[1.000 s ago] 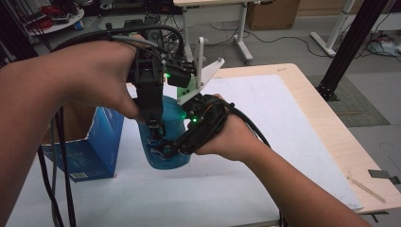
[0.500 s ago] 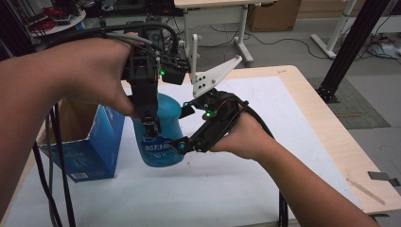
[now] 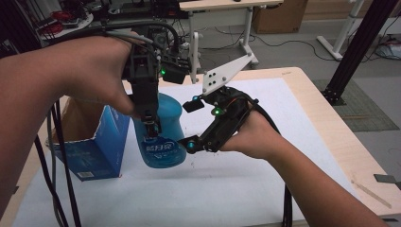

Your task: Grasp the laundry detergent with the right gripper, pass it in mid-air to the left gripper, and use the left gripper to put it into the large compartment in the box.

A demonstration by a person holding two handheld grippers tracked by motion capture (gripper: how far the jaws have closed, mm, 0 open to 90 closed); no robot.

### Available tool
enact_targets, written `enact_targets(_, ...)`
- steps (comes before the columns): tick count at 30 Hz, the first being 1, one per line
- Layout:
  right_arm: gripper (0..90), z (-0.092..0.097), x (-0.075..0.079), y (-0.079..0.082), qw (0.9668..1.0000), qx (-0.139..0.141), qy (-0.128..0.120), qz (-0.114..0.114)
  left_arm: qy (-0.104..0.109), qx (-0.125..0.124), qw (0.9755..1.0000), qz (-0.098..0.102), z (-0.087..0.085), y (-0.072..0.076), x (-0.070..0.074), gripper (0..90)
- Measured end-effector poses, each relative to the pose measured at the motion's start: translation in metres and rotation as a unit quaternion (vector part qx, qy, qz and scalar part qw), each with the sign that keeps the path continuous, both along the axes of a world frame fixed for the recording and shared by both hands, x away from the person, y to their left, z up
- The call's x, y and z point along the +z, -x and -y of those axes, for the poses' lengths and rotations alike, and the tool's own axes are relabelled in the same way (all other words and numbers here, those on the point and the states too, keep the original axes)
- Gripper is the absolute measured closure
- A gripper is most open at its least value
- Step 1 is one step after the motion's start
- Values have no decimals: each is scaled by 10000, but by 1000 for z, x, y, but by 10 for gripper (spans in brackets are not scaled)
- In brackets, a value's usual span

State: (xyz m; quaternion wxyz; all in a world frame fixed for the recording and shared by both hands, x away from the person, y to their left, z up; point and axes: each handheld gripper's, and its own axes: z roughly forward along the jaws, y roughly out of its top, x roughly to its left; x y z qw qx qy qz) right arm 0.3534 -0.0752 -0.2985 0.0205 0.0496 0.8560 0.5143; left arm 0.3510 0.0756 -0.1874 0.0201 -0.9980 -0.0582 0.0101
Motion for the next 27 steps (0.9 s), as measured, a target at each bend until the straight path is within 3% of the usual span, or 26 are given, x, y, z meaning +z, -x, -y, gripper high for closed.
enact_targets(6,34,2,3,2,10000,-16,-16,63,-24,57,10000,2,0,3,3,382)
enact_targets(13,6,12,6,0,9997,-119,195,81,47,91,9999,27,-3,5,15,381)
enact_targets(19,4,23,9,0,9985,-199,495,151,153,360,9992,7,-11,5,26,381)
enact_targets(24,5,31,17,-2,9931,-274,1083,347,314,923,9952,-98,-25,1,45,380)
enact_targets(27,5,38,24,-4,9893,-328,1362,403,385,1440,9888,-115,-36,-3,57,380)
